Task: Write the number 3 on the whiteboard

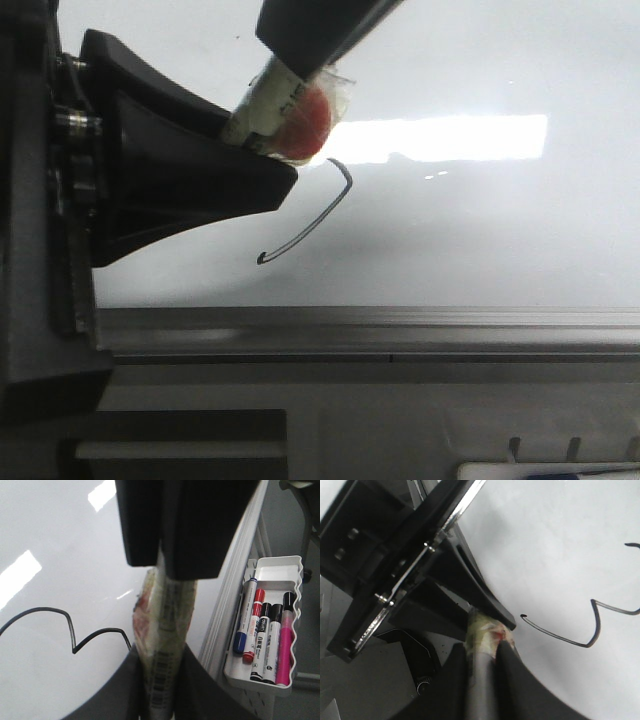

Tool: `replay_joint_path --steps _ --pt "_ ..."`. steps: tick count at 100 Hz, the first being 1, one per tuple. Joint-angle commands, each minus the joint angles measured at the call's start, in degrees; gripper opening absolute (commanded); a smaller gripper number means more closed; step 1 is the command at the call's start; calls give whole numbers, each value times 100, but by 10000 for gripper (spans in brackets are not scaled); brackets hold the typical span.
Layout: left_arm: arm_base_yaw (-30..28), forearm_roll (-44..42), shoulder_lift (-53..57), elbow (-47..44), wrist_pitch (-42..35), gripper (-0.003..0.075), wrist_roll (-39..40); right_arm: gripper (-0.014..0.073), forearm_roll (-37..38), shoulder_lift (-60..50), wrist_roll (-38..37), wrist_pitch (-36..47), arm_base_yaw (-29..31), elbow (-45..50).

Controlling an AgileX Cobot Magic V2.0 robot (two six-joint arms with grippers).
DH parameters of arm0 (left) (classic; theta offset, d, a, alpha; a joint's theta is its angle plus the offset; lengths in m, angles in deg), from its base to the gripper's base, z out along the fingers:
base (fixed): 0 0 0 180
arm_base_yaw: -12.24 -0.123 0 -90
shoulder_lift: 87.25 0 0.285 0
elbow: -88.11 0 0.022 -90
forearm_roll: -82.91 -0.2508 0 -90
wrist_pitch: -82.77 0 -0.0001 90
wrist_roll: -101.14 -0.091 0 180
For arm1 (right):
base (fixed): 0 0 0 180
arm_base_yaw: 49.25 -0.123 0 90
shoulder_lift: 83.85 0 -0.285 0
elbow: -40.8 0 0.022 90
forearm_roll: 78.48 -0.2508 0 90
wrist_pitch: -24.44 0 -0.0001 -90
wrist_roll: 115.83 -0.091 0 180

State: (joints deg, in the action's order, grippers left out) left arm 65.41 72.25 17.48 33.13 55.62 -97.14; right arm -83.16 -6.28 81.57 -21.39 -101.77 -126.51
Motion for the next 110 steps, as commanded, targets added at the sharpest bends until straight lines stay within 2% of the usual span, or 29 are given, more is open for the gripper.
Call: replay_joint_path --steps 1,9,26,33,59,74,84,99,110 --pt "20 321 82 177 -474 -20 199 -51 -64 -126 -20 350 14 -146" --pt "20 321 82 177 -474 -20 199 44 -51 -126 -20 525 14 -146" --pt "20 592 106 166 -414 -21 199 491 184 -138 -20 826 75 -146" --pt "20 1157 106 166 -405 -21 239 585 380 -201 -20 934 172 -146" --pt "20 4183 202 166 339 -21 239 575 467 -751 -20 1305 601 -146" --pt "20 4973 324 166 280 -21 239 575 467 -1026 -20 1335 771 -146" --pt "9 5860 328 166 224 -21 228 575 431 -1083 -20 1335 772 -146" --pt "-221 6113 328 166 224 -21 228 575 431 -1072 -20 1311 772 -146" --pt "-428 6113 328 233 534 -21 228 575 431 -1072 -20 1311 772 -146"
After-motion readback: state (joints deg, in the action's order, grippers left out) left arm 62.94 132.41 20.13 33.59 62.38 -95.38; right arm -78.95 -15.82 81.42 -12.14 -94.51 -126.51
